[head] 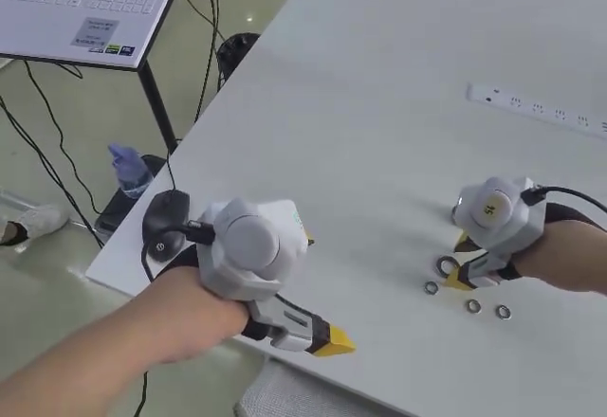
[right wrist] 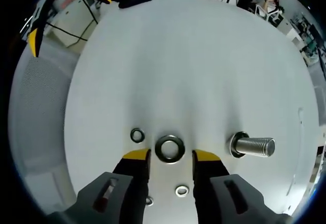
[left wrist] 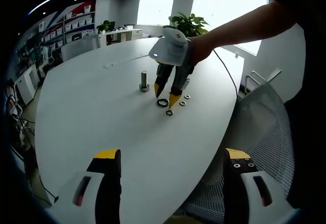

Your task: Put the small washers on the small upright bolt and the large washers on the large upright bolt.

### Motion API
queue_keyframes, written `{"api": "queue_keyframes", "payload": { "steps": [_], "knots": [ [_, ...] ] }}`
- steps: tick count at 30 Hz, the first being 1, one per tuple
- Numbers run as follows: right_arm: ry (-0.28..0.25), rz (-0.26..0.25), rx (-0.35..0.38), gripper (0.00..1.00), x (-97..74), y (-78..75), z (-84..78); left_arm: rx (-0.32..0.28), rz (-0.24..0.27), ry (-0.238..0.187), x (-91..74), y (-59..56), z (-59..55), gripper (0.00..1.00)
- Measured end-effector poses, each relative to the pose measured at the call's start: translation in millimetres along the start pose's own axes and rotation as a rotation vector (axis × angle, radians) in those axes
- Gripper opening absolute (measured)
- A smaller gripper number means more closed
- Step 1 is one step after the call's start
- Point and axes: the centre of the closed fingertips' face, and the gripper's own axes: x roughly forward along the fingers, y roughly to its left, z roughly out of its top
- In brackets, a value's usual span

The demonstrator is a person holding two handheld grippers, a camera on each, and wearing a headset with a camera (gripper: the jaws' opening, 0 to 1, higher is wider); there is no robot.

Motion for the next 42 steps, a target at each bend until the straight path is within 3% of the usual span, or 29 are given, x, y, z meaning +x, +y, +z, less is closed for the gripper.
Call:
{"api": "queue_keyframes", "payload": {
  "steps": [10,23,27,31,42],
  "knots": [
    [-0.001,-0.011,0.033,0.25,0.7,1.2,0.0,-0.004,0.0,-0.006,-0.7,-0.8,-1.4,0.81],
    [0.12,-0.02,0.084,0.24,10.4,-8.6,-3.4,0.006,-0.008,-0.011,-0.6,-3.2,-0.5,0.79],
    [0.109,-0.02,0.082,0.22,10.7,-11.0,-6.2,0.006,-0.011,-0.006,0.5,-6.3,-1.9,0.79],
    [0.064,-0.016,0.102,0.21,10.3,-11.2,-6.1,0.007,-0.011,-0.01,-1.6,-9.6,-0.5,0.78],
    [0.079,-0.011,0.092,0.22,7.9,-13.5,-6.4,0.007,-0.004,-0.001,-5.8,-9.8,-2.6,0.78]
  ]
}}
